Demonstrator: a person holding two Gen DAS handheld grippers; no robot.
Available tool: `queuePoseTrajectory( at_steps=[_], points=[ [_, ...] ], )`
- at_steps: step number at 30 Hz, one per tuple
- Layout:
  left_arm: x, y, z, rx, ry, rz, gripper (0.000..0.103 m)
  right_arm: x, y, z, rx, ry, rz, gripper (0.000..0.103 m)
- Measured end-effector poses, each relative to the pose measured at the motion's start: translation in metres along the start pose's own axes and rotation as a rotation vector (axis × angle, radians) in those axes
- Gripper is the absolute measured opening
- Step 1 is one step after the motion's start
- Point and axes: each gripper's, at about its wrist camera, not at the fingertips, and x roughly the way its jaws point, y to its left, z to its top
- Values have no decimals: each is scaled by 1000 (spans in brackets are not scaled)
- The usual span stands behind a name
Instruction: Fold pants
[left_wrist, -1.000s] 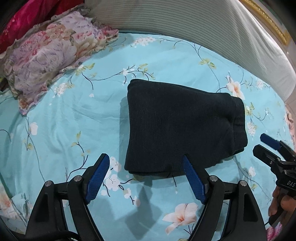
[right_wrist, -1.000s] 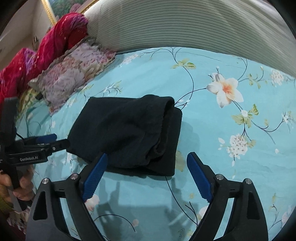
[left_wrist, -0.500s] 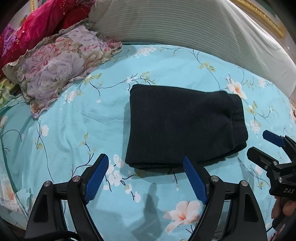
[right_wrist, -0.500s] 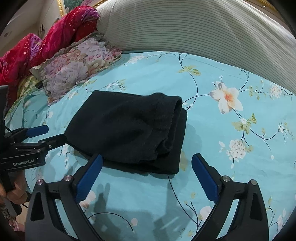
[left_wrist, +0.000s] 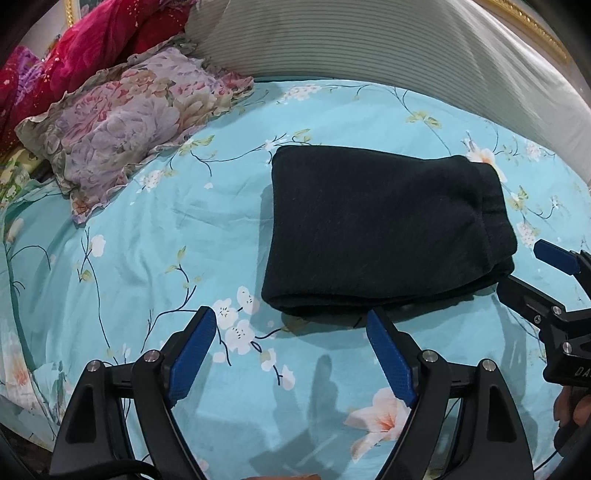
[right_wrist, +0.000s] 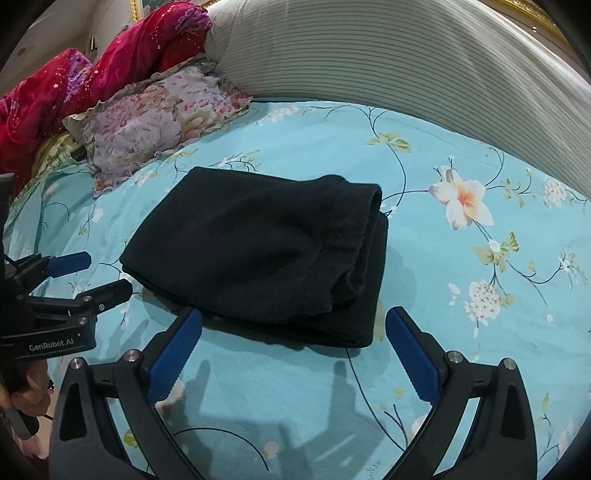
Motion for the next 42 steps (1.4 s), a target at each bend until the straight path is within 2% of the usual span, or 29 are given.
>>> queuePoseTrajectory(
  at_steps=[11, 42],
  points=[
    [6, 4, 0, -20, -11, 4, 85, 6, 3, -4, -12, -39, -8, 100],
    [8, -2, 9, -2, -40, -20, 87, 11, 4, -1, -18, -55, -4, 100]
  ],
)
